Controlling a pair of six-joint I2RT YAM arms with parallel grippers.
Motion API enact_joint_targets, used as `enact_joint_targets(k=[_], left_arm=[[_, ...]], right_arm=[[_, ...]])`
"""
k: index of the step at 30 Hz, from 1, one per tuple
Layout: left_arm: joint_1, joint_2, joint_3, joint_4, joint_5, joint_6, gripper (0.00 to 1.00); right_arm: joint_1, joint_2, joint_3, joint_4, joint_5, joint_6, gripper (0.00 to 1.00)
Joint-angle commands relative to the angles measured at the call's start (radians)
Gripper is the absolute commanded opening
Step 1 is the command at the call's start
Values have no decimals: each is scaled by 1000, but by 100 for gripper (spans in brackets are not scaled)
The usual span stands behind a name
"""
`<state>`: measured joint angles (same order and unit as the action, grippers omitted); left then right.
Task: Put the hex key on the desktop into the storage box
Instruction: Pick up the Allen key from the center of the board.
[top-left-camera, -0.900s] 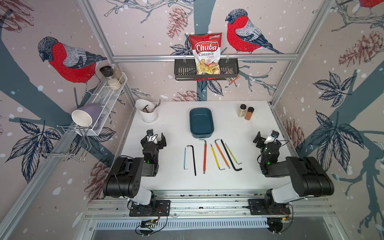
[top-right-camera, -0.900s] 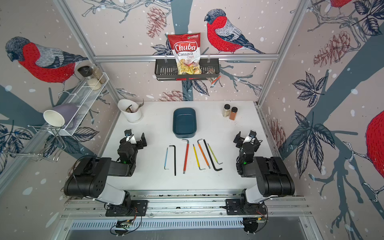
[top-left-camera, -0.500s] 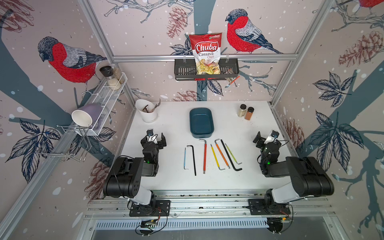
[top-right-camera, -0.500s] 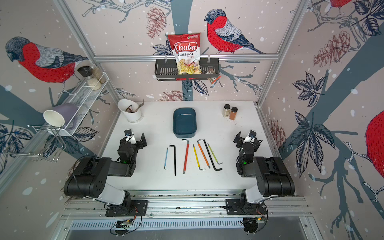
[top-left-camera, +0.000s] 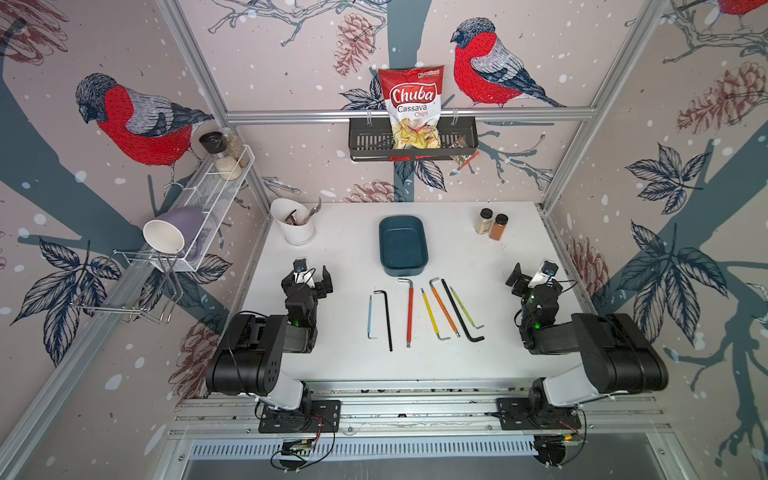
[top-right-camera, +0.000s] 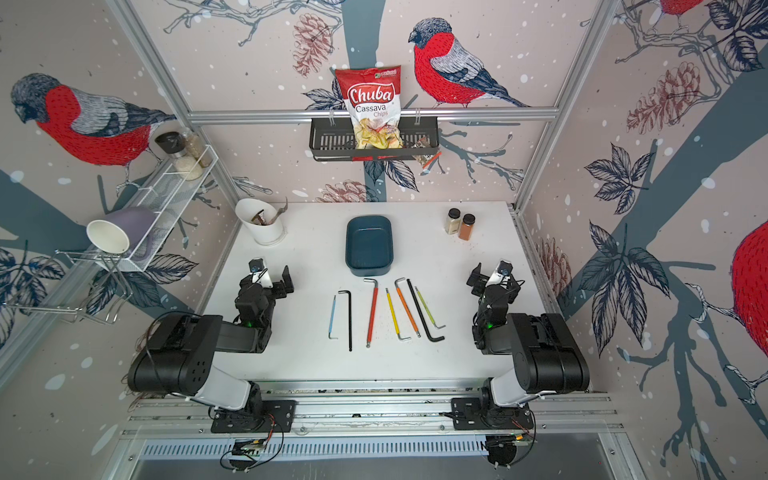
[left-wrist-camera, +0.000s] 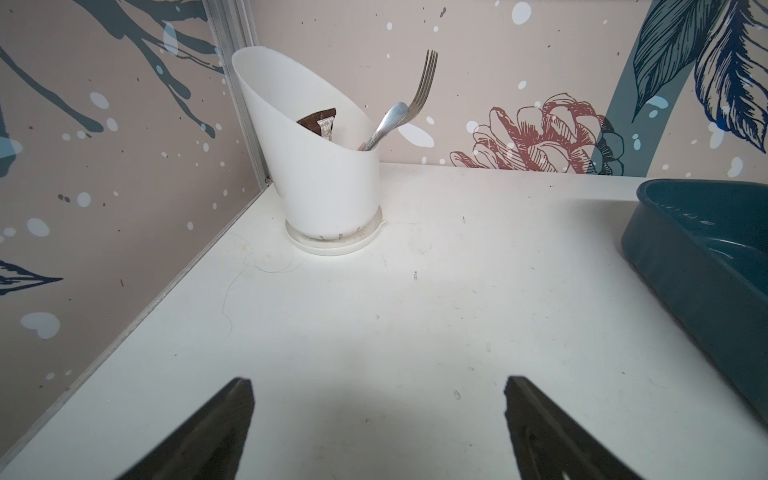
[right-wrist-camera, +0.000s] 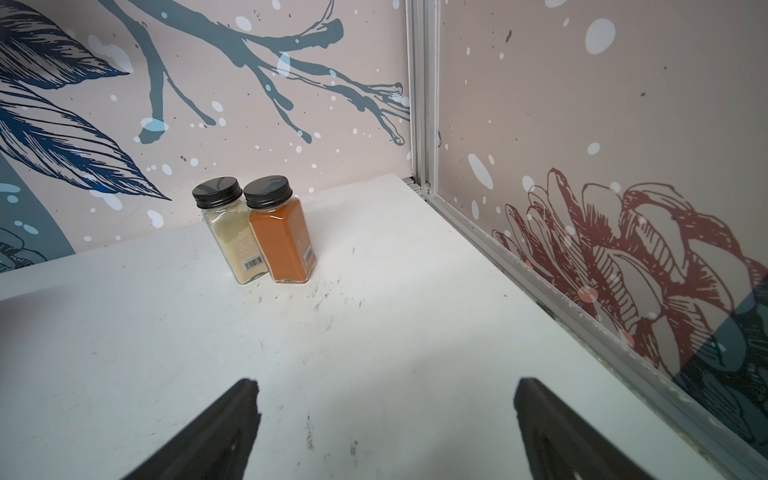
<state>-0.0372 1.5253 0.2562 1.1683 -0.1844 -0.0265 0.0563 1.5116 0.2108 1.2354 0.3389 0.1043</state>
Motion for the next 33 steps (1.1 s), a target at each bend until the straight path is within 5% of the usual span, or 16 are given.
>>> enact_joint_targets(k=[1,4,7,11,15,20,33], left_arm=[[2,-4,0,30,-1,-3,96],[0,-22,16,-13,-22,-9,96],[-17,-86,135,-270,-131,-35,95],[-61,-112,221,-407,-234,-22,95],[-72,-139,292,-583,-304,-150,95],[-73,-212,314,-753,-261,-324,96],[-79,-453,340,-1183,12,-550,96]], right_arm=[[1,-3,0,29,11,-1,100],[10,-9,2,30,15,-13,100],[27,-50,17,-26,38,-28,100],[97,-121,116,-258,143,-68,100],[166,-126,227,-449,255,-58,100],[228,-139,322,-646,317,-23,100],[245,-306,472,-1188,27,222,100]])
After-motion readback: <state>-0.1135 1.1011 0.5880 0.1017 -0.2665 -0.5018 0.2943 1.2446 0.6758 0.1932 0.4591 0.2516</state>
